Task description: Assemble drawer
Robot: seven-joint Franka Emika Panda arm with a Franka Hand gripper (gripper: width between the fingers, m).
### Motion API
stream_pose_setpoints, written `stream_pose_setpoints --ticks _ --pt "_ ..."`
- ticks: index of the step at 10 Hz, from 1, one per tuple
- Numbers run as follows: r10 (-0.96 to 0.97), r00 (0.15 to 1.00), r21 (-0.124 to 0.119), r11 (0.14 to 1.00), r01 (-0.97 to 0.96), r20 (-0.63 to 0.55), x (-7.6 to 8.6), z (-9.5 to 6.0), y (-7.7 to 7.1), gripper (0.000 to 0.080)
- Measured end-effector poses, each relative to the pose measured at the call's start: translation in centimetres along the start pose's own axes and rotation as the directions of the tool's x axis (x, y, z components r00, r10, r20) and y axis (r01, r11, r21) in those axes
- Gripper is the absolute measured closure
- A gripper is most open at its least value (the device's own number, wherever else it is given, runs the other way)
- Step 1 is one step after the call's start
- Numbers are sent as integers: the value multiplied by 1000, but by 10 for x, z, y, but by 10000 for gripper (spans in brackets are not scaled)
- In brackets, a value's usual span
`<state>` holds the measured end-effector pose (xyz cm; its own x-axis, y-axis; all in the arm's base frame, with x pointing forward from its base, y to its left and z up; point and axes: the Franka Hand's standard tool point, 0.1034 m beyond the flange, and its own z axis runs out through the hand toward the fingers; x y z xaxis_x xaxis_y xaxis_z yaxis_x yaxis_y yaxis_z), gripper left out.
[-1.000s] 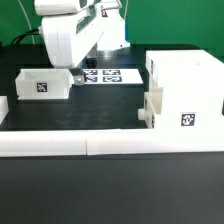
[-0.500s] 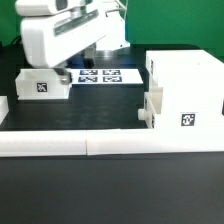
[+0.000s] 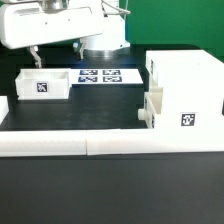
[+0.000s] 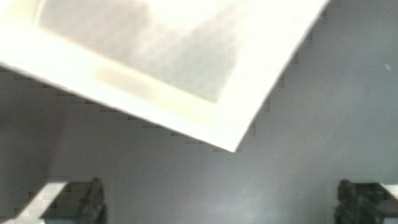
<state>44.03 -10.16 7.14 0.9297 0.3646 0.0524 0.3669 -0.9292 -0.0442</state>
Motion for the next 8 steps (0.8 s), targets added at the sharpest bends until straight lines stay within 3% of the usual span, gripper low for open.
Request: stream_pose_setpoints --ticks 5,8 --pt "255 967 7 967 -254 -2 1 1 -2 150" --pt "275 961 -26 961 -275 -12 -13 21 -13 150"
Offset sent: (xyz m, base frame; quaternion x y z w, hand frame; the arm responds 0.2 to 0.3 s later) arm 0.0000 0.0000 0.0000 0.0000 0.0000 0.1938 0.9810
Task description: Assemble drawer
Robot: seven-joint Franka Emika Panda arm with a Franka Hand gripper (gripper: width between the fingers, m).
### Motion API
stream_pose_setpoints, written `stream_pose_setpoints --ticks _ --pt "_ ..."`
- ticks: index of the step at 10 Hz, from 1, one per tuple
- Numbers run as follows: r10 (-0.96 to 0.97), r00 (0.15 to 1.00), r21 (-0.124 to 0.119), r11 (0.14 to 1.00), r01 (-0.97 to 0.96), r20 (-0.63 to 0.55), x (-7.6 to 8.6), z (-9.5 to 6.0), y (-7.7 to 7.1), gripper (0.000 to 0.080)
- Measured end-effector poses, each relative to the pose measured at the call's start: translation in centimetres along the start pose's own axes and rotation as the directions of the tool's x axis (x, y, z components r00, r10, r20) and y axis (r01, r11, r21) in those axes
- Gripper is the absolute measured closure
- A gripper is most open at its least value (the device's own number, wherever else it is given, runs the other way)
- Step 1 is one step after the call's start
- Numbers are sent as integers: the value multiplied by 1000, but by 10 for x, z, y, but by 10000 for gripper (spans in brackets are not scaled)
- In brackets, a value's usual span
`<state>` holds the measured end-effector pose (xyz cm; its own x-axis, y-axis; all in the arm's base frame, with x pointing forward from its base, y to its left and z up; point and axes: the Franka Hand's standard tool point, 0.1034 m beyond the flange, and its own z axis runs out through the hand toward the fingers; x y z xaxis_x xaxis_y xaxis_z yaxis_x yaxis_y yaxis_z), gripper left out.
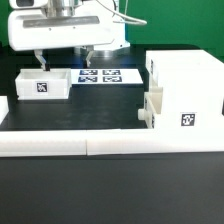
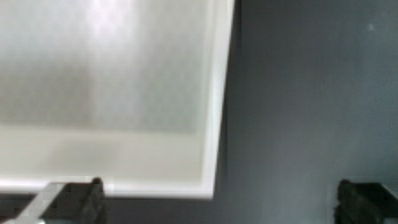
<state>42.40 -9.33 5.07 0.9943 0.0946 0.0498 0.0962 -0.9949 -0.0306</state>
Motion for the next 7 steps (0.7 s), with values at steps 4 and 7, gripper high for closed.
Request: stream_pose_setpoints --ticks 4,7 --pt "8 1000 3 1000 -8 24 -18 21 1 150" --pt "13 999 7 1000 -13 37 -26 36 2 150"
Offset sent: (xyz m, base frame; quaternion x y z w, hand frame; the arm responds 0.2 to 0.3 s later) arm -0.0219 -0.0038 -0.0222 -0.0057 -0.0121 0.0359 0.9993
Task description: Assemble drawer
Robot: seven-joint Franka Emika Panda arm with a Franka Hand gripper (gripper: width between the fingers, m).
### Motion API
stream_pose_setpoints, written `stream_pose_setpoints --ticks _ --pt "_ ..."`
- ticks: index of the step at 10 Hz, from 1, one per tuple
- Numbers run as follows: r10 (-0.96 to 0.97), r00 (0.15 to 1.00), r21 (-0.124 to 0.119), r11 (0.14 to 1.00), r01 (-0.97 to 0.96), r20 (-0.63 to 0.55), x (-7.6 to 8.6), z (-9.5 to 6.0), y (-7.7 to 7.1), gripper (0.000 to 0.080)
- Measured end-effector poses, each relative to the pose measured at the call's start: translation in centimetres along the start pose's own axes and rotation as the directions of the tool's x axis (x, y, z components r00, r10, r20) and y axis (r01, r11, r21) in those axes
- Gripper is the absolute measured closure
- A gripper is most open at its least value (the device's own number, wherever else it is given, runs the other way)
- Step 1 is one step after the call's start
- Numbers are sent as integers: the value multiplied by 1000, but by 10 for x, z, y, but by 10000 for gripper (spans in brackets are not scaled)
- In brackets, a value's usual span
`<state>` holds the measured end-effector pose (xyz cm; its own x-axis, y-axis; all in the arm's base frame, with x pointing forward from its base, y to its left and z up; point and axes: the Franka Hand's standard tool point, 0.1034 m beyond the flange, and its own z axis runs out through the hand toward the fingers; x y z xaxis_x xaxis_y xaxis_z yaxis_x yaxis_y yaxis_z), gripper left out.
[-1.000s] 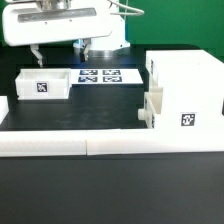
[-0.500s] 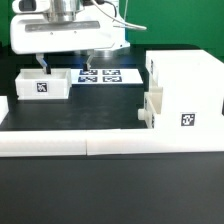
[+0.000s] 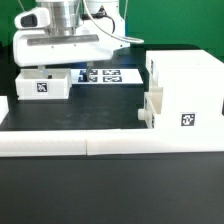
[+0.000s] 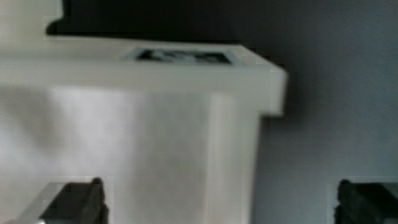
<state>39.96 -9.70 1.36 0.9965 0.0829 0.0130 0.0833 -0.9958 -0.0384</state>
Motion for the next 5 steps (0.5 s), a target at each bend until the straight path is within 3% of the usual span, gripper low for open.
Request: stream_pose_setpoints --ticks 5 --pt "5 1000 2 1000 -5 5 -3 4 -2 150"
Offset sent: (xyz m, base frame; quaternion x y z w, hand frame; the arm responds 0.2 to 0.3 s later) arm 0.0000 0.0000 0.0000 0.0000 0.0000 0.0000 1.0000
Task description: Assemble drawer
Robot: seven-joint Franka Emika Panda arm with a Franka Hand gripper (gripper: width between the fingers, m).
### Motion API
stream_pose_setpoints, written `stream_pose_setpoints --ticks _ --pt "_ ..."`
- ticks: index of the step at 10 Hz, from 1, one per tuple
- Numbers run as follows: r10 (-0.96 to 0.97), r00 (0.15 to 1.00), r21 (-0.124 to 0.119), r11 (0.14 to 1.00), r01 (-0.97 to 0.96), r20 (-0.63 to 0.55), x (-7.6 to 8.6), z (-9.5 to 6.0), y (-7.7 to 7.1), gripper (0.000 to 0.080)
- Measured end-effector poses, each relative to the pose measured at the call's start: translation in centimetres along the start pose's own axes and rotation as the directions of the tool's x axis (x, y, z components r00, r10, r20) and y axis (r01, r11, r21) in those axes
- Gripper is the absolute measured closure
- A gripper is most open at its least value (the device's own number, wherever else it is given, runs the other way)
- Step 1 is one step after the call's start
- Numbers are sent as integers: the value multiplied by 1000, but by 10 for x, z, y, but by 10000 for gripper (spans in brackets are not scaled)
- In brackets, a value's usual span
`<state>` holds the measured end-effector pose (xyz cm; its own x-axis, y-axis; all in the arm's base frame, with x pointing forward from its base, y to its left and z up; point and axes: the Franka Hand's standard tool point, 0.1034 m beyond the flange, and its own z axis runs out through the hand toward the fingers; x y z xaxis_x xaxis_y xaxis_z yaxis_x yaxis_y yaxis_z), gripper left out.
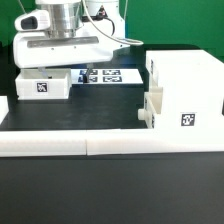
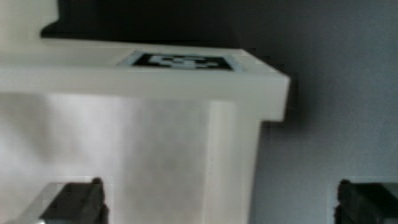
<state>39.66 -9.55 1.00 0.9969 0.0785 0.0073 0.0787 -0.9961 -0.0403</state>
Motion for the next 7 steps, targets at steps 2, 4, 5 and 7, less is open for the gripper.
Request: stream_pose_setpoints --ticks 2,4,5,7 --pt "-6 1000 -13 1000 6 -15 -8 3 -1 150" --pt "-8 1000 -17 1000 7 -19 -10 4 -2 150" --pt "-8 1000 -17 1000 7 -18 -12 4 -2 150" --pt "-8 1000 -21 1000 8 -23 -12 4 -2 208"
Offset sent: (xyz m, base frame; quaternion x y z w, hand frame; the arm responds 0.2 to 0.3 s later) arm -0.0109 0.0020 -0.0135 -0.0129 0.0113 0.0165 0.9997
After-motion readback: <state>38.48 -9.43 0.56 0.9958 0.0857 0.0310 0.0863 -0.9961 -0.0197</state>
